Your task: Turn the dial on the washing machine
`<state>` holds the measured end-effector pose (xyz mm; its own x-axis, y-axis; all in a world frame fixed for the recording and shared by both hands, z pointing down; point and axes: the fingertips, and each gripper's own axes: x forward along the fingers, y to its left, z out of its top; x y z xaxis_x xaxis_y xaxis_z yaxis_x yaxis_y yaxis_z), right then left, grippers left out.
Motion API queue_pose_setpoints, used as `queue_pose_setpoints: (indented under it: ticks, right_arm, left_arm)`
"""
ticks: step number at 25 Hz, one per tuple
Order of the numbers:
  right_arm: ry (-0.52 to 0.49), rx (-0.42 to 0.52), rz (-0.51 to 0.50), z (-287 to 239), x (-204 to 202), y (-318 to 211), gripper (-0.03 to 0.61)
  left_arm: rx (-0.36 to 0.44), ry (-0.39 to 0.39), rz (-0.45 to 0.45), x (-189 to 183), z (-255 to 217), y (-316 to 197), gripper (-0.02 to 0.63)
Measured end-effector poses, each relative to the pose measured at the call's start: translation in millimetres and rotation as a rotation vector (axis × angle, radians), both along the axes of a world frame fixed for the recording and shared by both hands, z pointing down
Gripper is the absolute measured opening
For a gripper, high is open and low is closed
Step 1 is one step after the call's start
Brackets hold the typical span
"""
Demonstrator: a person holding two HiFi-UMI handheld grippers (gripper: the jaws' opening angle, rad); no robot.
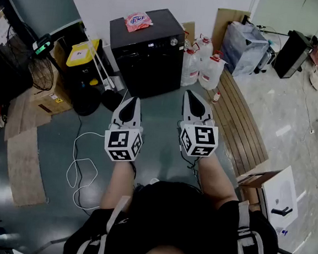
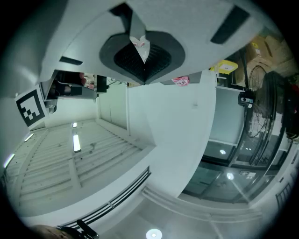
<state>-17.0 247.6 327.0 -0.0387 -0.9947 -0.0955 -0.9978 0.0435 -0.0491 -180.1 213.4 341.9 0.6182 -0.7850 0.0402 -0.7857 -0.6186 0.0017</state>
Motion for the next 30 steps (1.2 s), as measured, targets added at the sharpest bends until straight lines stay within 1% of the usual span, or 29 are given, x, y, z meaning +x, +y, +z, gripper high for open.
queue_pose_setpoints:
  ticks: [10,14,20,25,30]
  right_arm:
    - [0.002,-0.026,0.002,6,-17,-5,0.009]
    - [0.008,-0.027,0.016,8,-28,-16,0.009]
    - [0.002,-0.03,0.05,15,-41,-33,0.009]
    - [-0.004,-0.028,0.072,18,-41,-48,0.009]
    - [-0.016,-0.023,0.076,22,-34,-77,0.009]
  left_arm:
    - [-0.007,-0.008,0.018,-10,4,-4,-0.005]
    - [-0.001,-0.039,0.029,-16,12,-15,-0.005]
    - [0.011,-0.054,0.082,-18,17,-32,-0.005]
    - [0.018,-0.06,0.091,-22,19,-48,-0.005]
    - [0.018,-0.063,0.077,-22,23,-76,-0.005]
